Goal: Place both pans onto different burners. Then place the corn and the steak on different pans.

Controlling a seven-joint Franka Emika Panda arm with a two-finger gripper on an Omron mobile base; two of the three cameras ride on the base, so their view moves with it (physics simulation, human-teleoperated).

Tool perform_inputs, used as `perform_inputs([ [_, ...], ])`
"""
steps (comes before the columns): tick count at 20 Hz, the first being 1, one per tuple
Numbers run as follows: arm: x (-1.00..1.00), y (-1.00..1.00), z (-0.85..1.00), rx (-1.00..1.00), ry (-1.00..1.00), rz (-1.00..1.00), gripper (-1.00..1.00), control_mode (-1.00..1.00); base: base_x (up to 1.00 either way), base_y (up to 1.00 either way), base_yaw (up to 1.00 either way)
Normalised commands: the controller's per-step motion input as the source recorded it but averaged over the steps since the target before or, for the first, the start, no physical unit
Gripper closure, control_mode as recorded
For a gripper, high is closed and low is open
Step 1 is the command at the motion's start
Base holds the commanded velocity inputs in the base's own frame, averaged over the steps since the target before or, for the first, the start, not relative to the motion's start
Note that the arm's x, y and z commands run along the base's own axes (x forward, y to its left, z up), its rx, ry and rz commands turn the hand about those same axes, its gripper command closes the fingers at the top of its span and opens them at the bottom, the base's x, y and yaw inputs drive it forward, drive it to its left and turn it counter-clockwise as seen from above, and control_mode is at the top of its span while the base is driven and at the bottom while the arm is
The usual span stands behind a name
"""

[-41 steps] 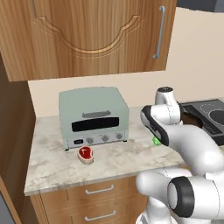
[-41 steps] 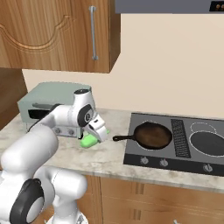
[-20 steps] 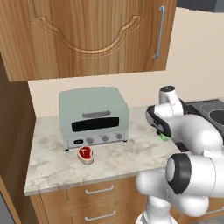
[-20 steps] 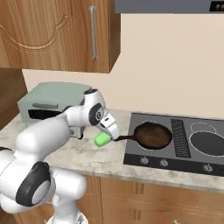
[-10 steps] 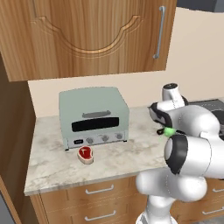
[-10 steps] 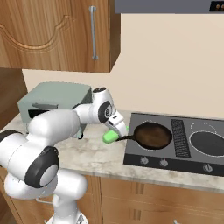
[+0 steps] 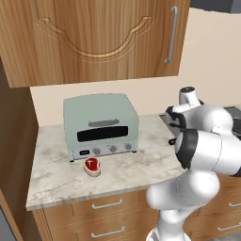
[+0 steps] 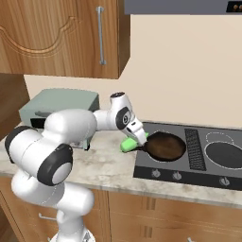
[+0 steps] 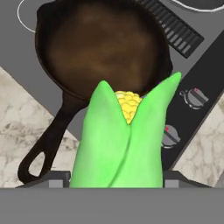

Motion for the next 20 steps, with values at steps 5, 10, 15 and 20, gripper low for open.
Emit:
perform_inputs([
  [5, 0.22, -0.32, 0.04, 0.0, 0.0, -0.02, 1.0, -1.0, 0.0, 0.0, 0.0],
  [10, 0.06, -0.37, 0.0, 0.0, 0.0, 0.0, 1.0, -1.0, 0.0, 0.0, 0.0],
  [15, 0.09, -0.26, 0.0, 0.0, 0.0, 0.0, 1.0, -1.0, 0.0, 0.0, 0.0],
  [20, 0.06, -0.24, 0.0, 0.0, 0.0, 0.0, 1.0, -1.0, 0.0, 0.0, 0.0],
])
